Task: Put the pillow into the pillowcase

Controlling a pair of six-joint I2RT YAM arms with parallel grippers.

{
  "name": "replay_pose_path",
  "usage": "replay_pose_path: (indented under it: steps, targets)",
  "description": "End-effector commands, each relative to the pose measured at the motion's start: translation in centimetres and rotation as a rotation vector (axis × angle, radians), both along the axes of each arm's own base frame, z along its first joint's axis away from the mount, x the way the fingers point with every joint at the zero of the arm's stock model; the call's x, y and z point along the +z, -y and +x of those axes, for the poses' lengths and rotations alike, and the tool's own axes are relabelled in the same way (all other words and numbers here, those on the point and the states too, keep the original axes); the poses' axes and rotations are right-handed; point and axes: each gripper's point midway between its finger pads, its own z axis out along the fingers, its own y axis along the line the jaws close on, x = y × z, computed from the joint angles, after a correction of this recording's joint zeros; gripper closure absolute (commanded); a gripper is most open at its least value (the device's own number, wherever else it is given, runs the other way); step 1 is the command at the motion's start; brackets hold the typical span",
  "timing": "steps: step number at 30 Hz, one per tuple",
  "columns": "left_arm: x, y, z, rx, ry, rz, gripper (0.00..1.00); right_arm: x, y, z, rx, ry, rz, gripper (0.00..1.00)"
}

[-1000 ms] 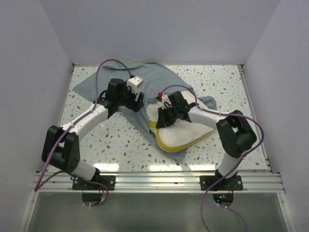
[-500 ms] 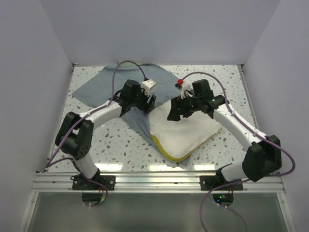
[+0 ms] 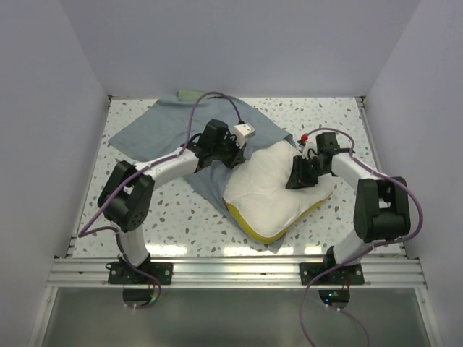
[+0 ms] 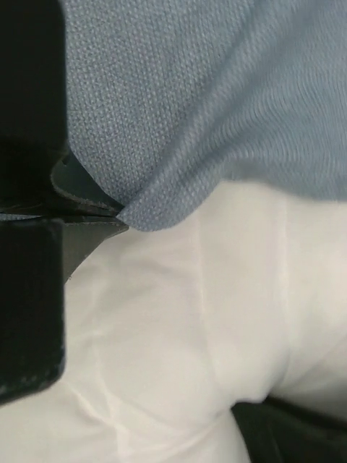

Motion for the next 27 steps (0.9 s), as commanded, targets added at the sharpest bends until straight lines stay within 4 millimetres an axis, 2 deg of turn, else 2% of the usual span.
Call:
replay_pose_path:
  steps: [1,2,4,5,7,8,10,11,13,14,15,16,18,19,20,22,23,24,25,27]
  targets:
    - [1.6,5.5,-5.1,-0.238,-0.055,-0.083,1.00,-0.1,-2.1,1.4,-0.022,0.031,0.111,0.66]
    - [1.7,7.2,-6.9,-0.290,-0.068,-0.089,1.00,0.1,-2.4,1.6,-0.033,0.022,0.137,0.67]
    - [1.5,8.9,-9.1,-0.342,-0.113,-0.109,1.00,0.2,-2.9,2.0,-0.036,0.030,0.165,0.68]
    - [1.4,10.7,-11.3,-0.414,-0.142,-0.126,1.00,0.4,-3.0,2.0,-0.048,0.028,0.175,0.68]
    - [1.2,12.5,-13.7,-0.484,-0.185,-0.152,1.00,0.9,-3.4,2.0,-0.048,0.041,0.209,0.68]
    - [1.2,13.5,-16.2,-0.538,-0.231,-0.176,1.00,1.1,-3.6,2.0,-0.059,0.037,0.223,0.68]
    - [1.7,14.5,-19.1,-0.613,-0.255,-0.218,1.00,1.5,-3.8,1.8,-0.059,0.046,0.245,0.69]
    - [0.9,13.9,-20.0,-0.622,-0.289,-0.210,1.00,1.7,-3.8,1.8,-0.060,0.050,0.251,0.69]
    - [1.8,13.5,-20.3,-0.631,-0.277,-0.247,1.00,2.2,-3.9,1.8,-0.058,0.059,0.262,0.68]
    - [1.0,12.5,-20.4,-0.622,-0.283,-0.227,1.00,2.3,-3.9,1.8,-0.056,0.064,0.261,0.68]
    - [1.0,11.8,-20.2,-0.614,-0.269,-0.216,1.00,2.4,-3.9,1.7,-0.050,0.067,0.258,0.68]
    - [2.1,11.1,-19.7,-0.608,-0.224,-0.219,0.98,2.7,-3.7,1.8,-0.050,0.070,0.256,0.68]
    - [2.3,8.7,-17.8,-0.545,-0.227,-0.208,0.78,3.3,-3.6,1.5,-0.026,0.084,0.248,0.67]
    - [3.1,7.6,-17.2,-0.517,-0.238,-0.203,0.59,3.9,-3.5,1.7,-0.019,0.099,0.242,0.66]
    - [4.6,6.6,-14.4,-0.467,-0.176,-0.200,0.53,4.8,-3.2,1.7,0.005,0.138,0.233,0.64]
    - [6.2,5.3,-11.8,-0.410,-0.116,-0.167,0.41,6.5,-2.6,1.8,0.019,0.166,0.219,0.57]
    - [8.4,4.9,-8.9,-0.344,-0.035,-0.163,0.39,7.2,-1.8,2.0,0.017,0.193,0.208,0.55]
    - [9.4,4.7,-7.6,-0.312,0.007,-0.156,0.36,8.4,-1.4,2.1,0.015,0.230,0.199,0.53]
    - [10.6,4.6,-5.1,-0.239,0.086,-0.123,0.30,9.3,-0.9,2.2,0.009,0.245,0.191,0.51]
    - [11.1,4.9,-3.0,-0.179,0.127,-0.105,0.27,10.4,0.9,2.7,-0.035,0.290,0.149,0.39]
